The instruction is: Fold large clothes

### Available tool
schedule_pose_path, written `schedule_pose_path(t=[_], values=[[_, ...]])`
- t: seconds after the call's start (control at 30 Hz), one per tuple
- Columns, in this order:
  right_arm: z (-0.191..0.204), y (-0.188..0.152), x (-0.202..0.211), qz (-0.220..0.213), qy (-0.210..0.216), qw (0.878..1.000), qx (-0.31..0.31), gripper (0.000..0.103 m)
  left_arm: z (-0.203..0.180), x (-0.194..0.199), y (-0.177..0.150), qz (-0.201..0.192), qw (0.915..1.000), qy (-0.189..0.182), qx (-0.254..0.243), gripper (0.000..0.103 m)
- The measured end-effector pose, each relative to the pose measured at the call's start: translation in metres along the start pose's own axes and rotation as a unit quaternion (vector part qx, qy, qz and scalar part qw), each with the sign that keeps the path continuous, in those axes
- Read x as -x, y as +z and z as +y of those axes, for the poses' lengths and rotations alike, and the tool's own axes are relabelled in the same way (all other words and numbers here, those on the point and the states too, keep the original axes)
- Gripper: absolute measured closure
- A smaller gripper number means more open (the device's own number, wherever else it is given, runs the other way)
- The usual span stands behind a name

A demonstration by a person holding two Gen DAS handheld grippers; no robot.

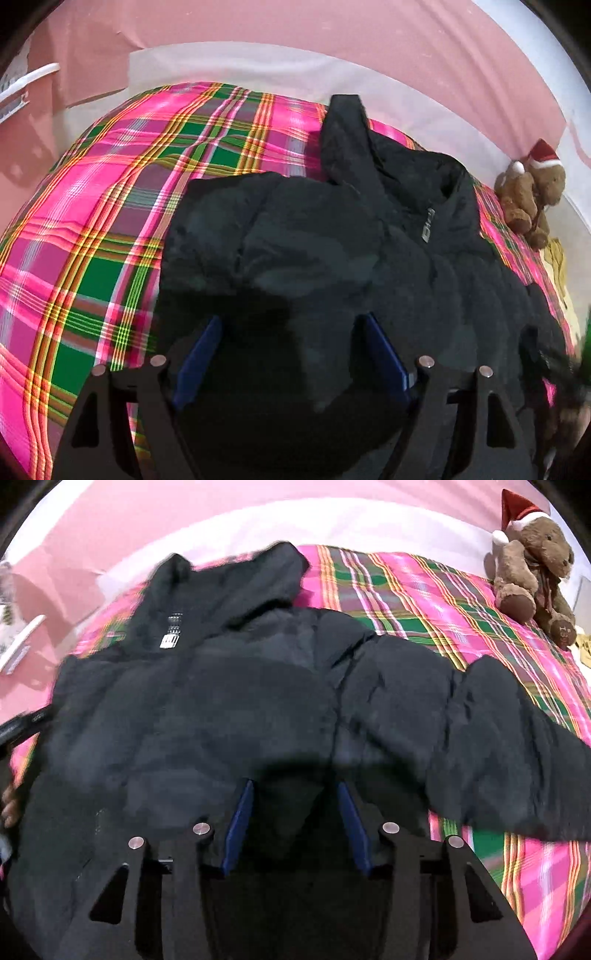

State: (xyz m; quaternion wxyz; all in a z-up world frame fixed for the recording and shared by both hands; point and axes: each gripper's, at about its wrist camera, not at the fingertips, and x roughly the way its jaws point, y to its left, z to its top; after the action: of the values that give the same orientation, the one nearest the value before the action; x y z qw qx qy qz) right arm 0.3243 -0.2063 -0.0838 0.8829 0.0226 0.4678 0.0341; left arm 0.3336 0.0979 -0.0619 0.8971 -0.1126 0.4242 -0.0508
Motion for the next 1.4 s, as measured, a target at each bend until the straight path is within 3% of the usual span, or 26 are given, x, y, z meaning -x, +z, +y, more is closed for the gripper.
schedule_pose_path(t=[0.17,0.3,0.4,0.47,0.57,0.67,0.77,0.9,1.07,1.13,1.23,1.4], values=[[-0.006,0.024,-0.007,-0.011,-0.02,1.0,0.003,0.055,-0.009,0.023,0.011,-0.016,0.9992,-0.034,-0.01,0.023],[-0.01,0.031,-0.002,-0.012,-0.009,1.0,-0.006,0.055,-0.011,0.028,0.041,-0.05,0.9983,-0.001,-0.028,0.023],[-0.013,0.038,0.015,-0.043,-0.001,0.999,-0.018,0.055,0.001,0.003,0.062,-0.04,0.998,0.036,-0.032,0.023],[-0.011,0.048,0.019,-0.055,-0.002,0.998,-0.016,0.055,0.012,-0.02,0.065,-0.013,0.9979,0.059,-0.022,0.024],[-0.007,0.061,-0.001,-0.036,-0.014,0.999,0.003,0.055,0.025,-0.041,0.053,-0.001,0.997,0.076,-0.015,0.024],[-0.011,0.062,-0.039,0.008,-0.024,1.0,0.0,0.055,0.034,-0.047,0.037,-0.01,0.9978,0.066,0.002,0.023],[-0.011,0.057,-0.054,0.005,-0.026,1.0,0.007,0.055,0.033,-0.05,0.034,-0.012,0.9976,0.069,0.002,0.022],[-0.009,0.061,-0.05,0.008,-0.035,0.999,0.011,0.055,0.033,-0.035,0.038,-0.013,0.9978,0.065,0.01,0.025],[-0.01,0.049,0.012,-0.055,-0.011,0.998,0.004,0.055,0.024,0.021,0.025,-0.055,0.9983,0.021,-0.002,0.029],[-0.004,0.035,0.023,-0.064,0.003,0.998,0.014,0.055,0.022,0.026,0.013,-0.053,0.9983,0.019,-0.017,0.029],[0.003,0.02,0.001,-0.025,0.006,0.999,0.019,0.055,0.027,0.002,-0.001,-0.011,0.999,0.04,-0.015,0.033],[-0.004,0.014,-0.022,-0.001,0.015,1.0,-0.001,0.055,0.034,-0.004,-0.005,-0.008,0.9992,0.039,-0.002,0.033]])
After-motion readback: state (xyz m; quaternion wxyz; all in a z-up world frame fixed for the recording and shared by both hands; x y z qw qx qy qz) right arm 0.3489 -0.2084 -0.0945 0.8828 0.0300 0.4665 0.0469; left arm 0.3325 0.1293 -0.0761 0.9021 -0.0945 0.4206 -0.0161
